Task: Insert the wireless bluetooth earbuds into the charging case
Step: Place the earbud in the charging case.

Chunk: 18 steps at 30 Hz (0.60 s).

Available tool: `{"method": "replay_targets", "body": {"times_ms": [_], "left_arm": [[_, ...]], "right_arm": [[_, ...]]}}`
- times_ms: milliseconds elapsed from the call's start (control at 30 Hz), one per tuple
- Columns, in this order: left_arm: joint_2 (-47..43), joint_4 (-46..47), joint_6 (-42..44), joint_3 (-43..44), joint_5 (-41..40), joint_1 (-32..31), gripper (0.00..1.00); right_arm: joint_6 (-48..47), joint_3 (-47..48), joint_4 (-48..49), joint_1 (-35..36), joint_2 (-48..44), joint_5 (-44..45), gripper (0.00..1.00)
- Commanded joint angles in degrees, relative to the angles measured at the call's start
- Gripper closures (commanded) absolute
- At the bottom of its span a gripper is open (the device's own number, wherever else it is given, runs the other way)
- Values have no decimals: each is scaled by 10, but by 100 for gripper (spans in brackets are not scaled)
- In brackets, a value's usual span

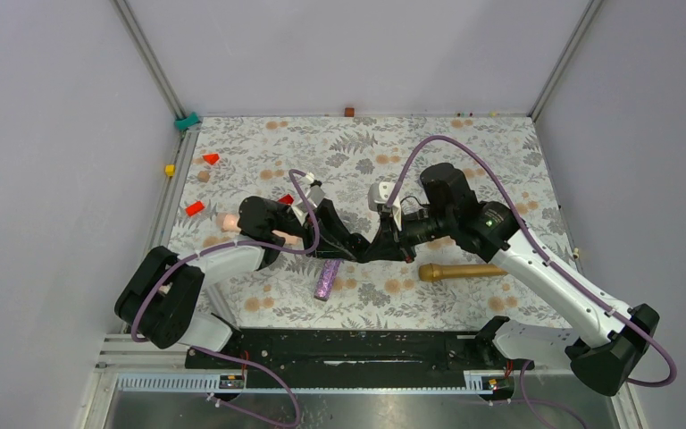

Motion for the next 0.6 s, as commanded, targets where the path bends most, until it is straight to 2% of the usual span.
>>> {"method": "replay_targets", "body": {"times_ms": [0, 267, 567], "left_arm": [[0, 35, -2, 25, 8, -7, 99], [1, 36, -4, 25, 9, -9, 99], [1, 38, -9, 27, 9, -9, 100]], "right_arm": [[-20, 19, -3, 9, -1, 1, 97], [-36, 24, -8, 24, 2, 36, 95], [-32, 30, -9, 38, 16, 94, 77]]}}
